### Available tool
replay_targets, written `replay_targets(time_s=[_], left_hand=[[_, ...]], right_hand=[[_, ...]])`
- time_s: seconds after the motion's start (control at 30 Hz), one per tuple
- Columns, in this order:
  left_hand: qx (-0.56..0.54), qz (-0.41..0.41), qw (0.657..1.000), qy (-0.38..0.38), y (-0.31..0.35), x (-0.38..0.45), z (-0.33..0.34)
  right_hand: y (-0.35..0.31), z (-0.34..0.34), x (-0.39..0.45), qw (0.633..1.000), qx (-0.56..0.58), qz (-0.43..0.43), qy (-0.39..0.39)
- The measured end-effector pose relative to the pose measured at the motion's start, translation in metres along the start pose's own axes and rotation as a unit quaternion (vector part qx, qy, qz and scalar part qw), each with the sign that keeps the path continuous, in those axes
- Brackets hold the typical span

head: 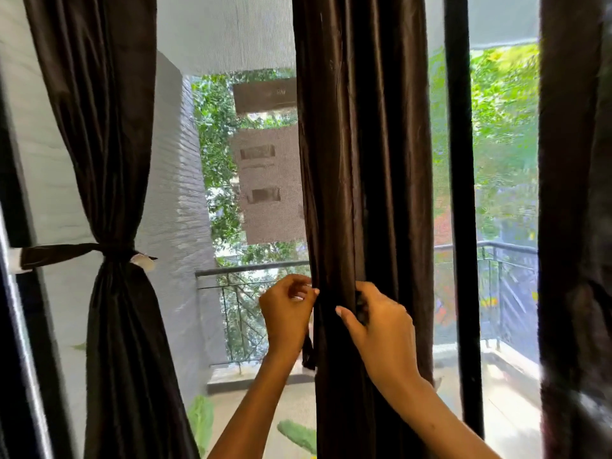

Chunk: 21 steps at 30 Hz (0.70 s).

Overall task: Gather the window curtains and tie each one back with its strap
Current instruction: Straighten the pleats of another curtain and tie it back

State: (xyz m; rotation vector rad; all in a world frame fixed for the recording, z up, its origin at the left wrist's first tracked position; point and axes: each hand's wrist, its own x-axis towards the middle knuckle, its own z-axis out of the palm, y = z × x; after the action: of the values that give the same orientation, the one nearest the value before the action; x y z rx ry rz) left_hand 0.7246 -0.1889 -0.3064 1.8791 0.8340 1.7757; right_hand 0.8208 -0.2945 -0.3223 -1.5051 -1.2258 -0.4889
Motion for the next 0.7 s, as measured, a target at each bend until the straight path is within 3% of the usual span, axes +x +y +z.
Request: replay_targets(time_s=[0.2,0.33,0.5,0.57,0.63,0.7], left_hand=[[-0.039,0.027,0.998,-0.039,-0.006,-0.001,-0.028],[-0.063,0.033,0.995,-0.077,0.004,-0.007,-0.045],[-0.061,0.024,0.996,-0.058,0.003,-0.004,-0.058],[-0.04,0.01,0.999,-0.027,-0.003,0.003,-0.061],[-0.019,0.0,1.0,-0.008,-0.01,0.01,-0.064],[0.0,-0.004,1.0,-0.004,-0.015,0.014,-0.067]], right_hand=[[-0.008,0.033,-0.005,0.993,-0.026,-0.061,0.101],[-0.019,0.062,-0.016,0.993,-0.071,-0.089,0.036],[-0.026,0.072,-0.023,0.99,-0.029,-0.129,-0.057],[-0.027,0.073,-0.018,0.991,0.049,-0.099,-0.076],[-0.021,0.079,-0.011,0.993,0.116,-0.025,-0.029],[-0.015,0.084,0.001,0.992,0.114,0.057,-0.003]])
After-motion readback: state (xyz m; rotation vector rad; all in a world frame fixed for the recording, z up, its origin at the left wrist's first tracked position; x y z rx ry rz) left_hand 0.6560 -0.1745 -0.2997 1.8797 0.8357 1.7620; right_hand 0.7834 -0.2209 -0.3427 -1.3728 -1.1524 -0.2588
